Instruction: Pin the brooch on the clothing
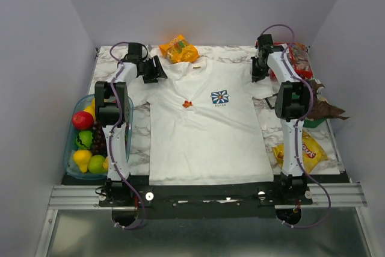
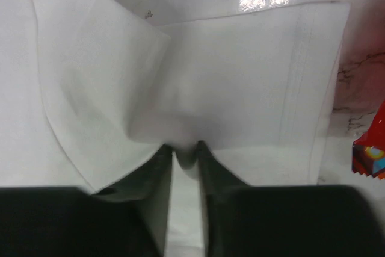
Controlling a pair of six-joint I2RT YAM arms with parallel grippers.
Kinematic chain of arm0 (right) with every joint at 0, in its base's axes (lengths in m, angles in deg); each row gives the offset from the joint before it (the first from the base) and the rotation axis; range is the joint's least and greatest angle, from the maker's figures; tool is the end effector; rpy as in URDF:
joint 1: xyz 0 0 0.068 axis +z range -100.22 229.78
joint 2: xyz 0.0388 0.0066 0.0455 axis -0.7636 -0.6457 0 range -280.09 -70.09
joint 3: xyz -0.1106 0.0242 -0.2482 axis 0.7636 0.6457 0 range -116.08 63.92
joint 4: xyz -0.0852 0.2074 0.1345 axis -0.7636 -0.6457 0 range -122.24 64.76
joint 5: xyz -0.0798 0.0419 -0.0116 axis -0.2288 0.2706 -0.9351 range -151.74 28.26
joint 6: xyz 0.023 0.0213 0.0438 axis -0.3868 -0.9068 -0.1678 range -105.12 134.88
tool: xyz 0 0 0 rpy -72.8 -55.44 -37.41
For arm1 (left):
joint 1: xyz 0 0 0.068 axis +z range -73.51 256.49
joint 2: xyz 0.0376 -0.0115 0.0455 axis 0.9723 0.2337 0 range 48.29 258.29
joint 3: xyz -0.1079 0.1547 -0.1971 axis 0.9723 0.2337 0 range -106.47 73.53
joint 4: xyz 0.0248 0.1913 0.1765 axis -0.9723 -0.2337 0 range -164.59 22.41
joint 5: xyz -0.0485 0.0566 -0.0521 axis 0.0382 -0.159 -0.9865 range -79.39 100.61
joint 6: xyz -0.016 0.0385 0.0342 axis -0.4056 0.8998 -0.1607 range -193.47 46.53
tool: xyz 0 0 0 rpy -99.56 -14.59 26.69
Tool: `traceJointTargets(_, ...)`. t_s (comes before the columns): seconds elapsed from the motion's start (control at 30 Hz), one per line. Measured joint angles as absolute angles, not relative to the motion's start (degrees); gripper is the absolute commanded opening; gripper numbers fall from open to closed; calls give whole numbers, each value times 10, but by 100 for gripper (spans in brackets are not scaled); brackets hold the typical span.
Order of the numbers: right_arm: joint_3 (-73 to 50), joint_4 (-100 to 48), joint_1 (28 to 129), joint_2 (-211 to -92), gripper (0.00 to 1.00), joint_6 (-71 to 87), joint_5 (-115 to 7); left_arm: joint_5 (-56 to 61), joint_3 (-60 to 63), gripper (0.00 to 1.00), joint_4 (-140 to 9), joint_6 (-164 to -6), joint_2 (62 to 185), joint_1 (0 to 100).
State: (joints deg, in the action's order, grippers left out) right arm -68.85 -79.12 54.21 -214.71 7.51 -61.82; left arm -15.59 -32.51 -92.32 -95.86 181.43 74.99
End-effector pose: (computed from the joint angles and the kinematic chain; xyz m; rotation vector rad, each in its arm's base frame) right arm 0.5308 0.0411 0.1749 0.0703 2.7187 0.0585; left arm 0.5109 -0.0291 0.1648 -0.2538 2.4791 -0.7433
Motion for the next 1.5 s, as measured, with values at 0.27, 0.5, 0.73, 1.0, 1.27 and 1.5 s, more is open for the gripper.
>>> traceJointTargets(0.27, -668, -773, 543, -2142, 1, 90, -645, -156, -321, 69, -919, -959, 1813, 751)
traceJointTargets(0.5, -668, -761, 541, -2142, 1, 102, -705, -160, -318, 69, -912, -959, 1813, 760)
traceJointTargets(0.73, -668, -758, 541, -2142, 1, 106, -717, -160, -317, 69, -909, -958, 1813, 761)
traceJointTargets(1.0, -664, -751, 540, -2141, 31, 108, -713, -155, -299, 82, -897, -937, 1798, 760)
traceJointTargets(1.27, -611, -726, 527, -2074, 92, 103, -675, -80, -222, 99, -886, -902, 1716, 755)
traceJointTargets(1.5, -506, -671, 526, -1899, 93, 75, -639, -14, -103, 99, -848, -879, 1524, 745)
